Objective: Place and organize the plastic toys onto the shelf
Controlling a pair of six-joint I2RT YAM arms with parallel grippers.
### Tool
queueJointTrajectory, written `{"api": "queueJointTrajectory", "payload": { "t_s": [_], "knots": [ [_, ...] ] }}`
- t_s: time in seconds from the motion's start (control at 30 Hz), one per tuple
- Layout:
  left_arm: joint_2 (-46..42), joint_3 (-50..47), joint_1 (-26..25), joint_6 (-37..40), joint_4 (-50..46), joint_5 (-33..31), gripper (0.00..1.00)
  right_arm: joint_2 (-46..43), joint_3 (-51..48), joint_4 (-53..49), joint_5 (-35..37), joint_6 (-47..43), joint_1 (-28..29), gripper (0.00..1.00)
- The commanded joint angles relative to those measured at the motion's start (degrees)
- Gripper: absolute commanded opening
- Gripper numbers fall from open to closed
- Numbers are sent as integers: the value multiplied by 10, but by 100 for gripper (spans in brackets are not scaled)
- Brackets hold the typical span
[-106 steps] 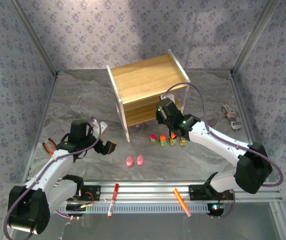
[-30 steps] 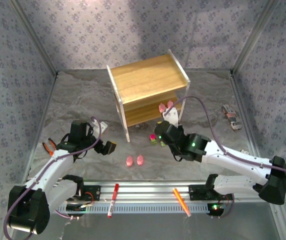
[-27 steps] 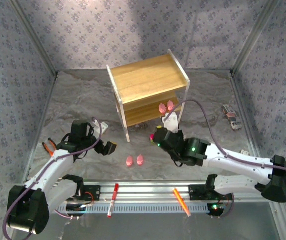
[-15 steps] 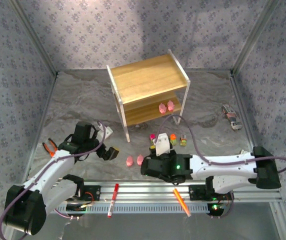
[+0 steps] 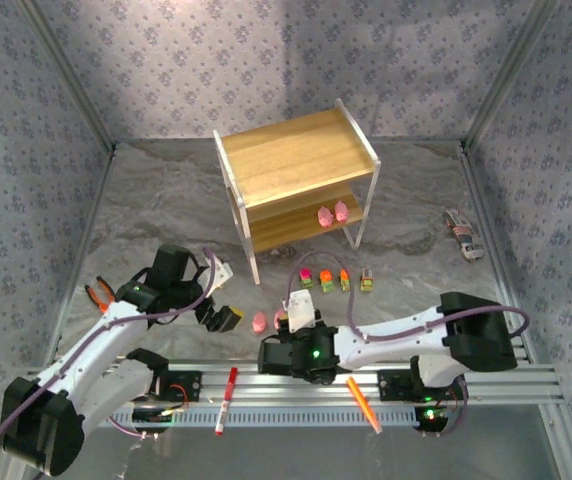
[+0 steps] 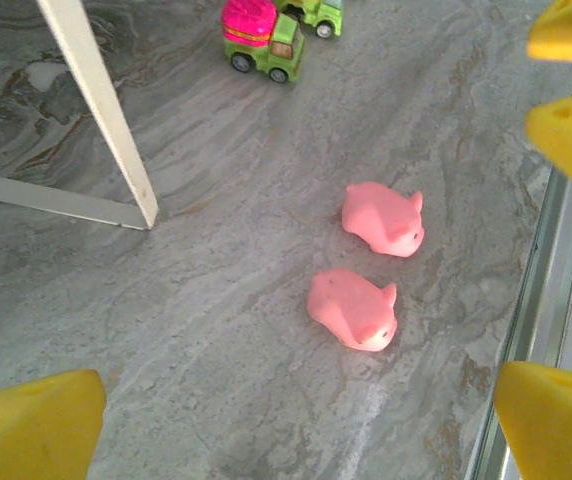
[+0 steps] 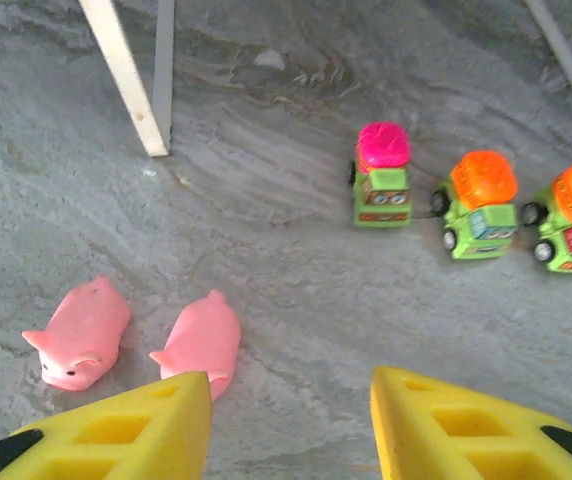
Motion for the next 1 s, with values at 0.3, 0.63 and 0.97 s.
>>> {"api": "queueJointTrajectory", "payload": {
  "t_s": [0.3, 0.63, 0.97],
  "knots": [
    [-17, -22, -12, 62, -16, 27, 100, 83, 39, 30, -43, 88, 6, 49],
    [-15, -26, -14, 62, -12, 23, 100, 114, 23, 65, -50, 120, -6, 49],
    [-17, -29, -14, 44, 3, 9, 100, 141, 38, 61, -62, 128, -26, 49]
  ]
}}
